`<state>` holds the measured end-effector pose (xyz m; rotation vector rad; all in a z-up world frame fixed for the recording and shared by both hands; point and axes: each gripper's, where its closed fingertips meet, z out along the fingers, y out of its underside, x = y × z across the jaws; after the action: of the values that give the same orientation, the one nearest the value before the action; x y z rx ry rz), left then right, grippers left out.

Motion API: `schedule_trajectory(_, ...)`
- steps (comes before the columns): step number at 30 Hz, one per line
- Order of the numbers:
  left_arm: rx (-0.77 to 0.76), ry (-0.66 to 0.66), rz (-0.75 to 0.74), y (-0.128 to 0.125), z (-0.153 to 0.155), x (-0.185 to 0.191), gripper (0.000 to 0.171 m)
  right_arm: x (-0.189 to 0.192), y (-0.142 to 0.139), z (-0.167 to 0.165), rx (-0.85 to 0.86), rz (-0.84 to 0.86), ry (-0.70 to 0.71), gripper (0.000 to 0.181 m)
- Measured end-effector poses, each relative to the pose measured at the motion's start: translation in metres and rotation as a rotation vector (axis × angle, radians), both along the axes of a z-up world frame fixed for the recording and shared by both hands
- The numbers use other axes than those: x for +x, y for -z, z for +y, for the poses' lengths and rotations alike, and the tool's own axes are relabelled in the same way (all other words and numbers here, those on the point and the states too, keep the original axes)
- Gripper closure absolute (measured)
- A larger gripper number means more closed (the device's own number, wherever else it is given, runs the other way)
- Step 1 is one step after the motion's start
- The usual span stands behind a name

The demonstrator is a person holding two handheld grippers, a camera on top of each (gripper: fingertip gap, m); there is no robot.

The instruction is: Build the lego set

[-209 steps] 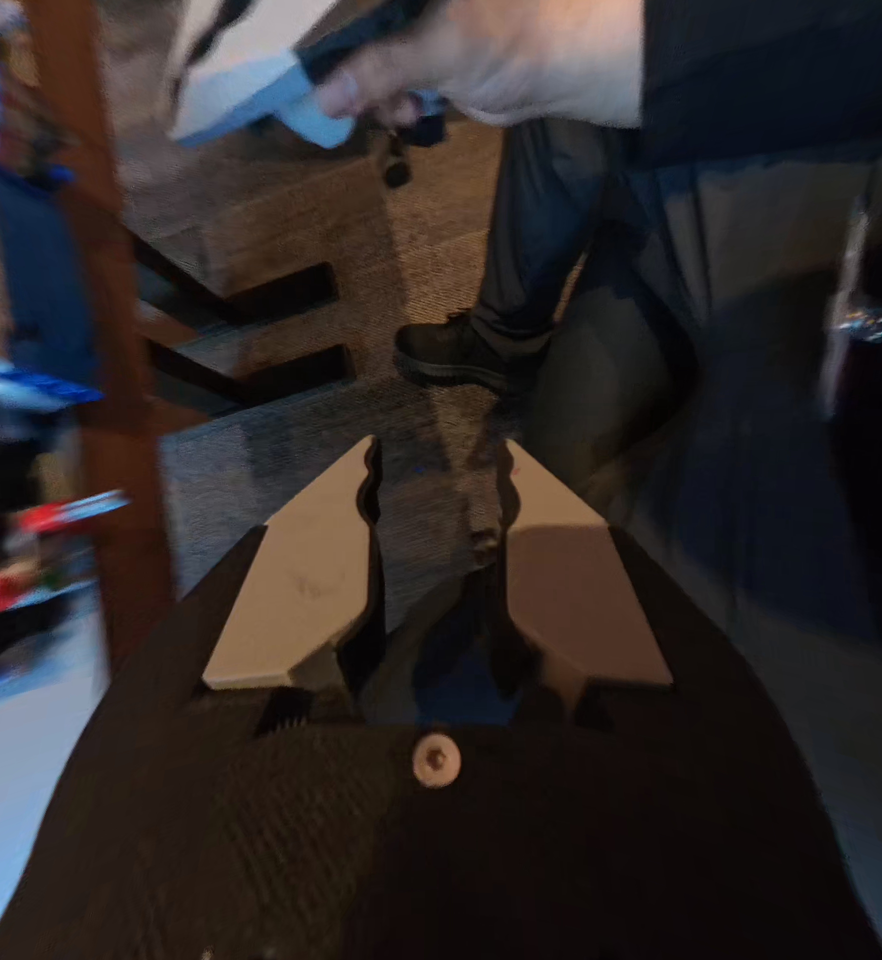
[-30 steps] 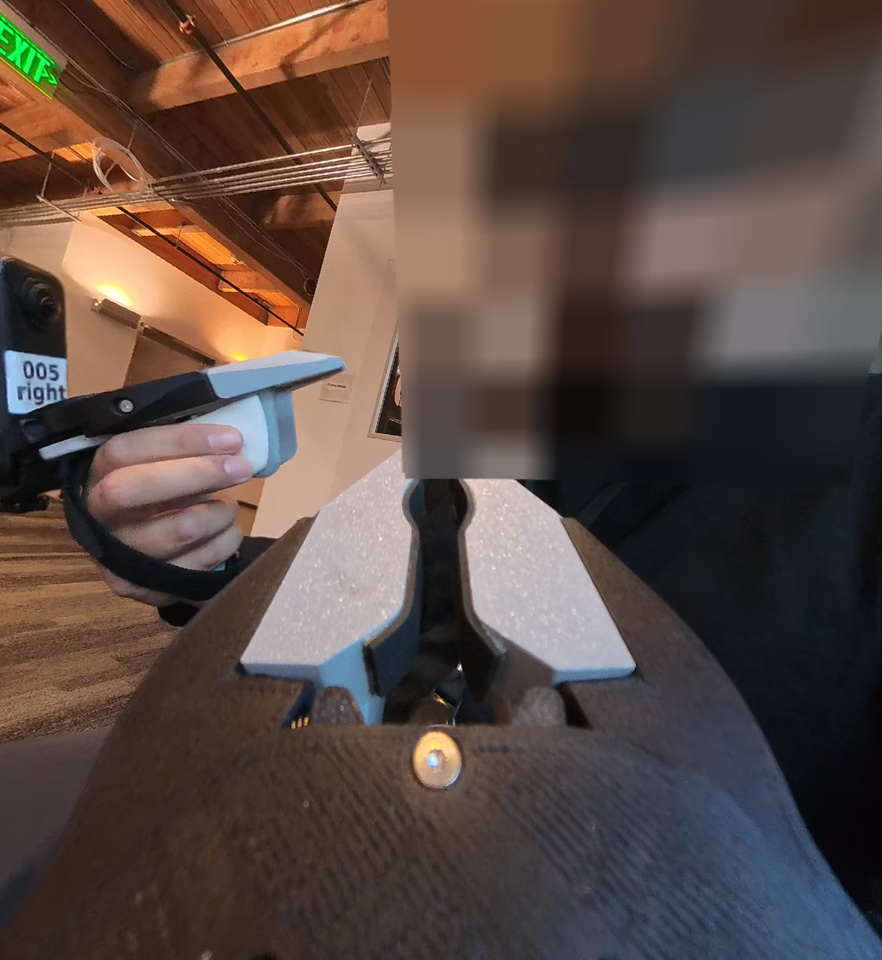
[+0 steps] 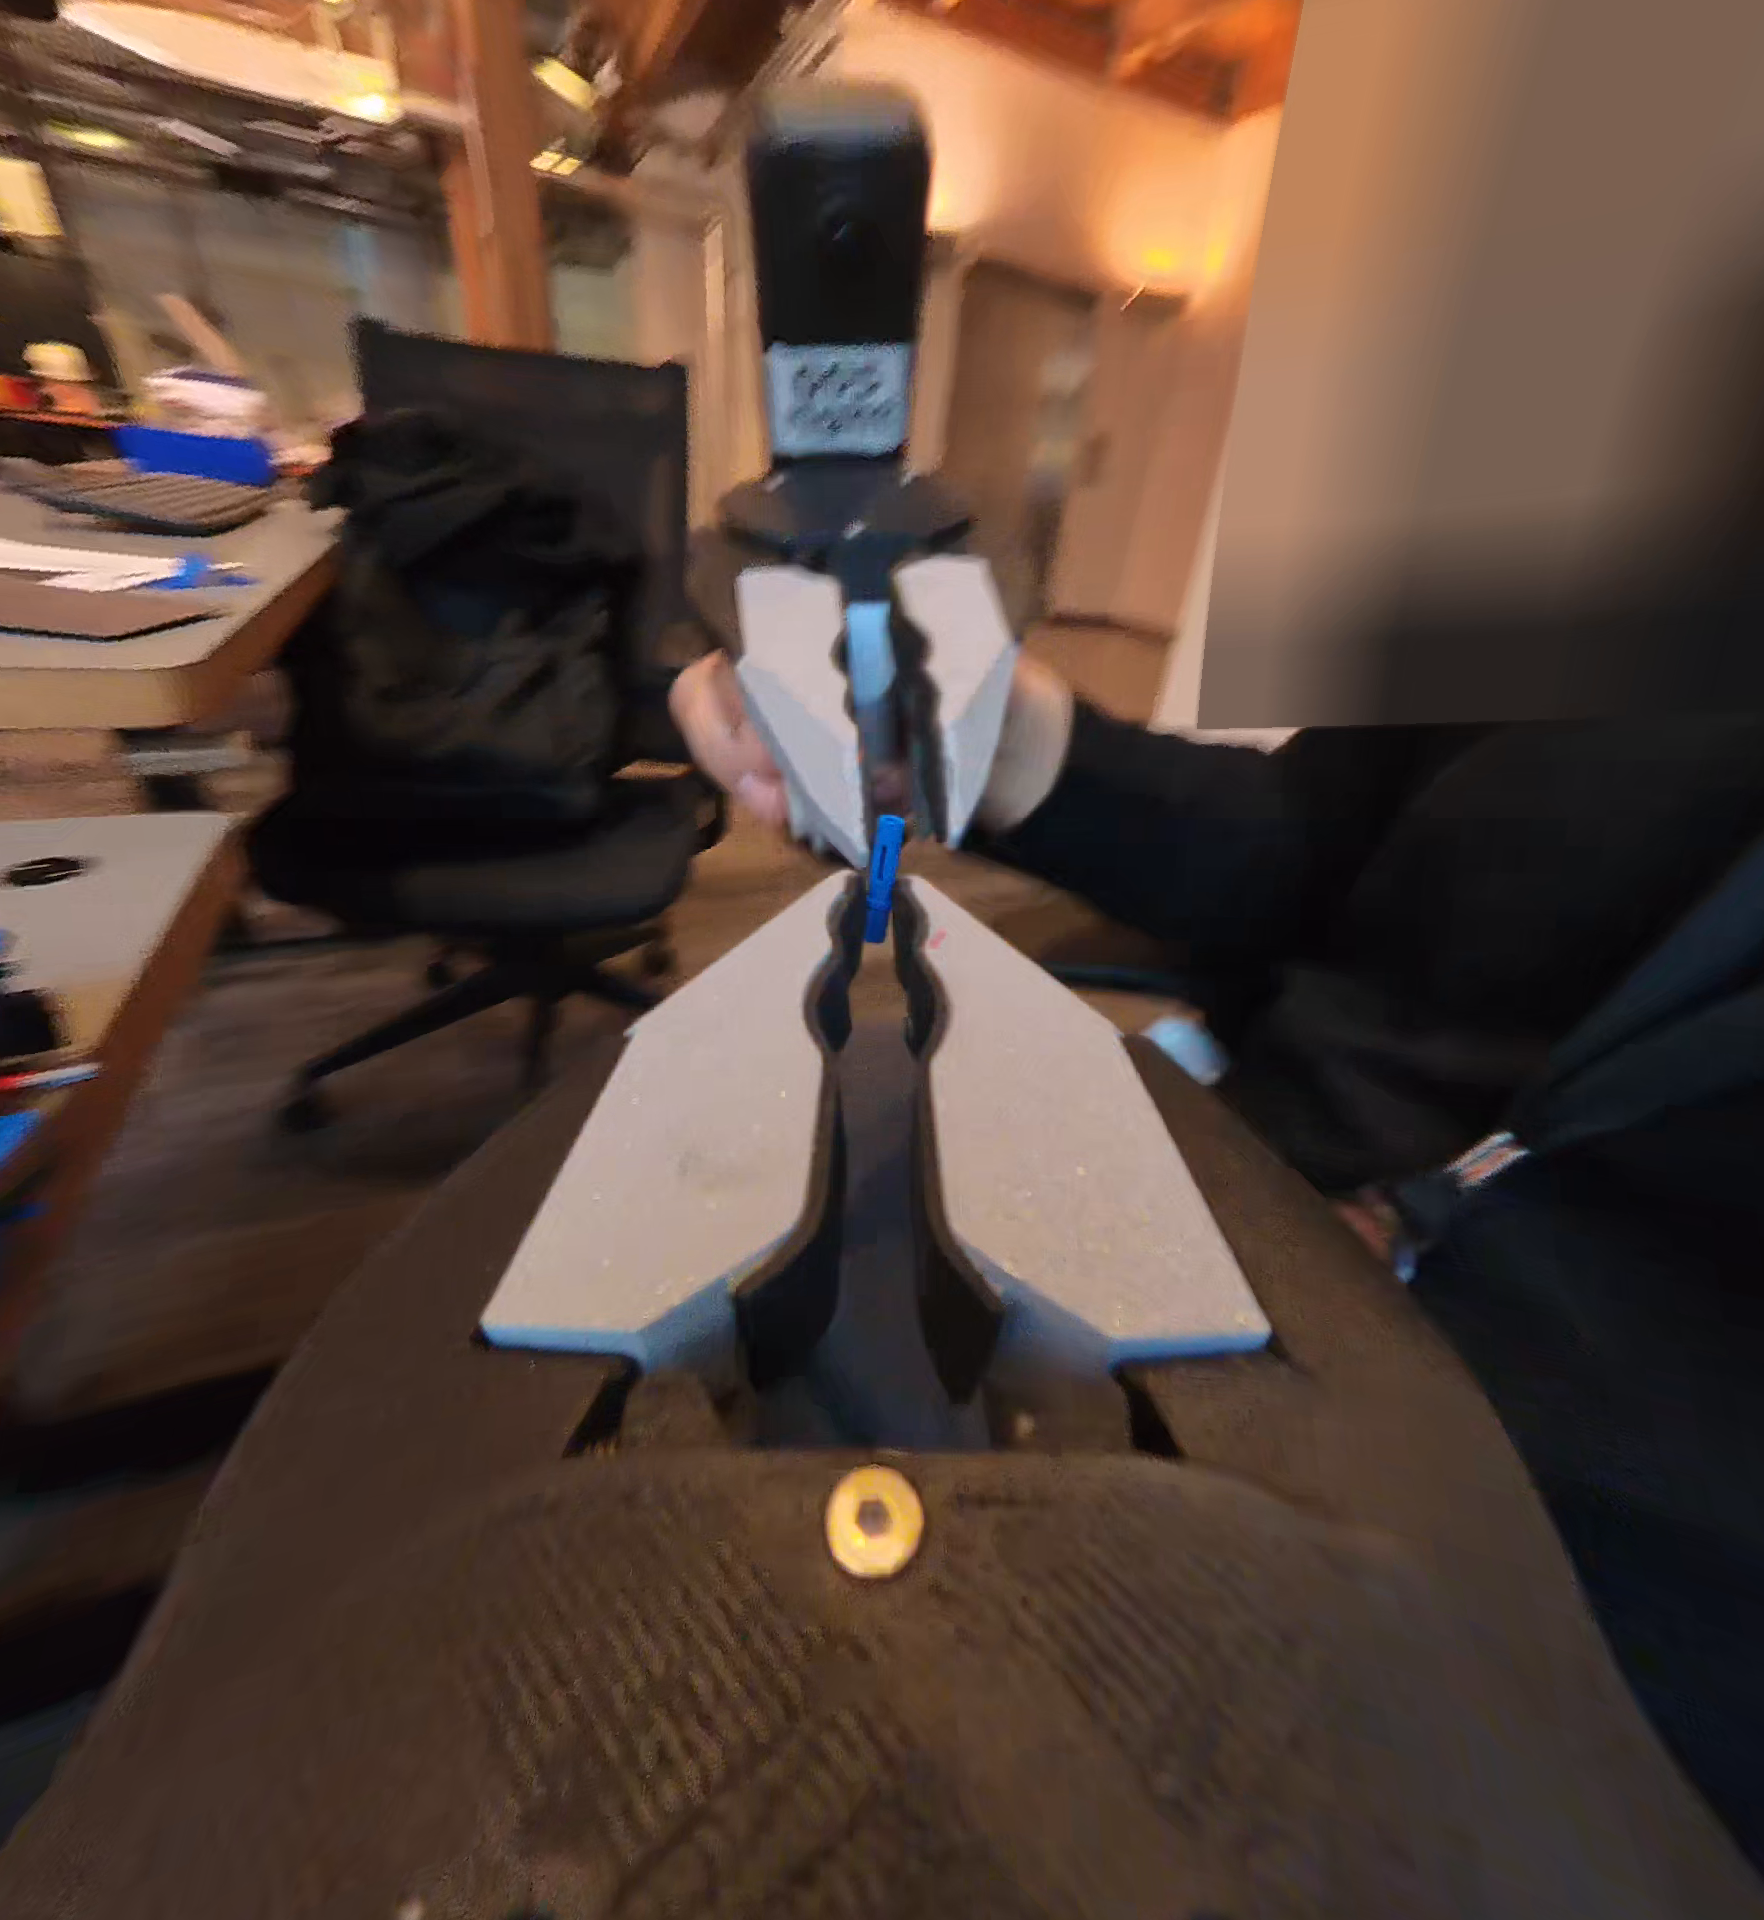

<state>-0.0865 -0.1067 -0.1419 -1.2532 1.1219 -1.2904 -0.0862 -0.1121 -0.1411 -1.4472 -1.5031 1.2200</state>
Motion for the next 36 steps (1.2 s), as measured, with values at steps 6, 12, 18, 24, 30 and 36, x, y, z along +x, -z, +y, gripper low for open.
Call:
schedule_trajectory(6, 0.263, -0.201, 0.271, 0.027, 0.009, 0.009, 0.169, 0.007, 0.01, 0.012, 0.232, -0.164, 0.135, 0.166)
schedule_trajectory(12, 0.385, -0.253, 0.371, 0.038, 0.009, 0.013, 0.168, 0.012, 0.022, 0.014, 0.362, -0.275, 0.154, 0.169)
schedule_trajectory(18, 0.394, -0.256, 0.394, 0.042, 0.009, 0.015, 0.169, 0.009, 0.033, 0.011, 0.411, -0.33, 0.136, 0.174)
schedule_trajectory(24, 0.401, -0.258, 0.406, 0.045, 0.009, 0.015, 0.168, 0.007, 0.042, 0.014, 0.464, -0.377, 0.149, 0.175)
schedule_trajectory(30, 0.387, -0.258, 0.413, 0.047, 0.01, 0.015, 0.169, 0.004, 0.043, 0.014, 0.486, -0.363, 0.136, 0.178)
schedule_trajectory(36, 0.34, -0.251, 0.388, 0.048, 0.01, 0.018, 0.169, 0.007, 0.044, 0.015, 0.407, -0.338, 0.122, 0.178)
